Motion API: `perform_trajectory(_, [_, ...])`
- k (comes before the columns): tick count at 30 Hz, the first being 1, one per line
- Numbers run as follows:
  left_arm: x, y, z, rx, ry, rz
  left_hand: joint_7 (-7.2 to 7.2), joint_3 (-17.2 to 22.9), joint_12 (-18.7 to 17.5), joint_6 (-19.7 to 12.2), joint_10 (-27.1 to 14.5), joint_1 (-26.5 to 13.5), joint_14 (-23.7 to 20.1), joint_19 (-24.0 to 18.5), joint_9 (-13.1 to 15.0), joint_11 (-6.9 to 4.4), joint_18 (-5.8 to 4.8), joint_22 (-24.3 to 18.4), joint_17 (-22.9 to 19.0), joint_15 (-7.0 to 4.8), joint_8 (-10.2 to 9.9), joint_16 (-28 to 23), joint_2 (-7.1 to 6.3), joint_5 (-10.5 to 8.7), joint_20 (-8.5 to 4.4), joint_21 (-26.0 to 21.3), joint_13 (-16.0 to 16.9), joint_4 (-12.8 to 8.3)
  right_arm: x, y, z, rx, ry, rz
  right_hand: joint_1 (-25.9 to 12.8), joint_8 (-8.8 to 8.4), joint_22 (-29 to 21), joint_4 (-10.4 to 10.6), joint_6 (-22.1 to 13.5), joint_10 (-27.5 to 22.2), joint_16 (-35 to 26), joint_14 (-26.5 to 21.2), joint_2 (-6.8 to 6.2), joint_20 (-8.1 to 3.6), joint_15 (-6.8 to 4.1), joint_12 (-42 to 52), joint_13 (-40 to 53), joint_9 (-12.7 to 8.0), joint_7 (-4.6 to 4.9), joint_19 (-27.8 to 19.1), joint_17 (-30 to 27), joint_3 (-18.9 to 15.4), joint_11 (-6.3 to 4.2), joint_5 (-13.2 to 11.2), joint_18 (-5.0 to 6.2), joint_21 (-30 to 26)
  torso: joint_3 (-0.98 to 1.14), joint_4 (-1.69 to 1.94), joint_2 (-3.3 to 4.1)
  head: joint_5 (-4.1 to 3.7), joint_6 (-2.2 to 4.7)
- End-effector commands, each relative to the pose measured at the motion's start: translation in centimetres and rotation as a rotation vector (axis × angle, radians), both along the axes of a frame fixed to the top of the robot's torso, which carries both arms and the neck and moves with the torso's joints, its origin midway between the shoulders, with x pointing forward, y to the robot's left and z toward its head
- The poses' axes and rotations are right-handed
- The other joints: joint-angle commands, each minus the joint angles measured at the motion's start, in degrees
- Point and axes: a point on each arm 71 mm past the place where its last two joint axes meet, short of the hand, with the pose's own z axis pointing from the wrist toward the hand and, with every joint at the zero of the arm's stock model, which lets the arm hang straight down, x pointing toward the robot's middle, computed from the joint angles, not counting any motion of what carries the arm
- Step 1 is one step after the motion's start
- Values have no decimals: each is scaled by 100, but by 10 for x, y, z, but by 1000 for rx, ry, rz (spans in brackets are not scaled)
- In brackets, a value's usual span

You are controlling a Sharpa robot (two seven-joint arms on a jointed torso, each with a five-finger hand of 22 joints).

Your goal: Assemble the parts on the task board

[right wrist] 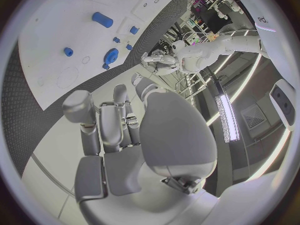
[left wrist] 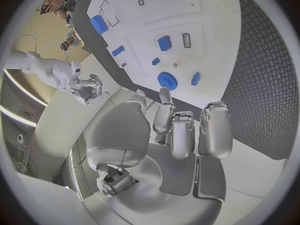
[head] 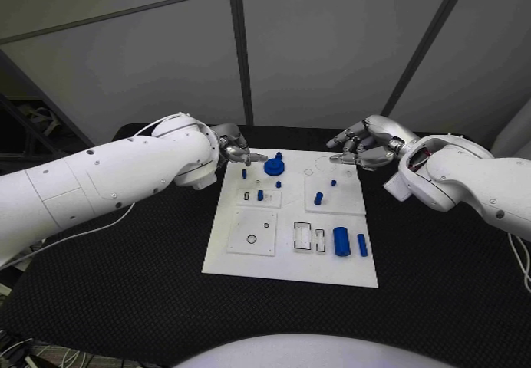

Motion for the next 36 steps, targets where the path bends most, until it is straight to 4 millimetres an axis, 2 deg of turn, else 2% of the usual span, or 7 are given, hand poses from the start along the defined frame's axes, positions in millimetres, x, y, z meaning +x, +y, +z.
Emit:
perform_trajectory(1, [9,4,0,62,100,-37,53,-31,-74,-102,-61,276,565,-42,-263,45,22,313,1382,79,-249,-32,123,121,24,-45,226,-51,0,2,1,-1,1,12,-49,-7,-4,28,-40,-41,-37,81,-3,-6,13,-24,-10,-7,5,-44,125,2,8,24,1,-17,-2,-10,-1,12,11])
perform_trajectory(7, [28,8,-4,108,161,-50,275,-180,-77,-246,-70,782,566,-52,-1236,223,29,301,1385,248,-980,-29,307,313,147,-86,213,-254,0,4,1,0,1,14,-44,-7,-3,27,-40,-44,-39,80,0,-5,13,-29,-16,-7,4,-44,125,6,7,25,1,-17,-2,-17,1,21,49])
perform_trajectory(10, [35,9,-7,127,189,-53,285,-218,-66,-201,-68,887,566,-51,-1445,239,28,307,1386,244,-1069,-28,380,333,182,-89,217,-336,0,4,1,0,0,15,-42,-6,-2,27,-40,-46,-39,79,1,-5,12,-30,-18,-7,4,-45,125,7,7,25,1,-17,-2,-11,3,26,67])
perform_trajectory(17, [47,8,-16,166,252,-53,304,-457,-57,-129,-77,744,563,-61,-1677,259,33,303,1381,265,-1110,-33,367,327,208,-106,220,-283,0,6,1,0,-1,16,-42,-6,-2,27,-40,-46,-39,79,1,-5,12,-30,-18,-7,4,-45,125,7,7,25,1,-17,-4,-5,5,36,78])
perform_trajectory(18, [48,8,-17,170,256,-50,293,-519,-59,-109,-87,697,563,-66,-1735,248,40,304,1381,286,-1123,-33,344,1043,186,-112,221,-221,0,6,1,0,-1,17,-42,-6,-2,27,-40,-46,-39,79,1,-5,12,-30,-18,-7,4,-45,125,7,7,25,1,-17,-5,-5,6,41,81])
perform_trajectory(20, [52,8,-19,172,250,-39,290,-648,-48,-87,-87,621,564,-64,-1817,253,34,314,1385,264,-1114,-29,272,1515,206,-109,226,-117,0,7,1,-1,-2,18,-40,-6,-2,27,-40,-46,-40,79,2,-5,12,-31,-18,-7,3,-45,125,9,7,26,1,-17,-4,-11,8,55,81])
perform_trajectory(36, [61,2,-22,172,233,-7,230,-824,8,40,-55,558,583,-17,-1760,206,19,388,1443,229,-868,29,290,1567,188,-50,251,51,1,9,1,-2,-5,22,-35,-6,-1,25,-40,-47,-40,79,4,-5,12,-31,-20,-7,3,-46,126,12,6,28,1,-18,-6,-2,0,52,44])
